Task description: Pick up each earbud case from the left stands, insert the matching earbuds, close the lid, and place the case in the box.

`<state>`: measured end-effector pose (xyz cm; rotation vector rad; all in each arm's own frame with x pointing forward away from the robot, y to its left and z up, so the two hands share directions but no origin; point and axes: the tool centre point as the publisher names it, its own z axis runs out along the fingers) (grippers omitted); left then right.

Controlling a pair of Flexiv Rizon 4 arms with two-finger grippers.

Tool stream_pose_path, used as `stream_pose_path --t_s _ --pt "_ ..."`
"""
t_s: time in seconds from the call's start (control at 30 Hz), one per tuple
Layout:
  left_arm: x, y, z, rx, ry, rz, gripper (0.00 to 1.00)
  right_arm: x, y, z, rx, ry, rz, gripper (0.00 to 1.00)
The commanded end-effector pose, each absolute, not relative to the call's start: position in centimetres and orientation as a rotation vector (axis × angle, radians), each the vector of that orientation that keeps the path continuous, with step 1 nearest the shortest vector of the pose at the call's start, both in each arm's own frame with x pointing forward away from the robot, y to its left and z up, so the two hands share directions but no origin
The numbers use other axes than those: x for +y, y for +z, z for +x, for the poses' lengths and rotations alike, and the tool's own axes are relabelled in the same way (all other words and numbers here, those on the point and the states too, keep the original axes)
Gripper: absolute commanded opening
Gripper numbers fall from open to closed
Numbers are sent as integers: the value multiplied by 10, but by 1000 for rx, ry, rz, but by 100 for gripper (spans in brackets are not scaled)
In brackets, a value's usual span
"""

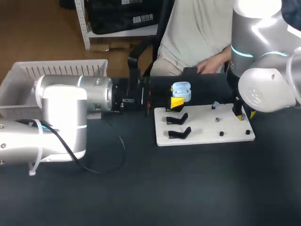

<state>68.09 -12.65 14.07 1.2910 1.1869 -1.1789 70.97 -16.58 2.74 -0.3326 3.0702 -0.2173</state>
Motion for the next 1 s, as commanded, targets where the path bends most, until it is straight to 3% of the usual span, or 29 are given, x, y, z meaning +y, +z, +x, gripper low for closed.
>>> stream_pose_path --t_s 0.03,0.27,0.4,1.0 --pt "-127 140 682 1187 -1179 1290 0 -165 26 709 3064 -224 -325 29" --pt "-127 140 682 1187 -1179 1290 0 -163 26 710 3063 -231 -319 21" --pt "-127 140 682 1187 -1179 1290 0 -162 26 711 3067 -237 -312 1" --pt "-127 140 682 1187 -1179 1290 0 -145 61 696 3029 -243 -215 0"
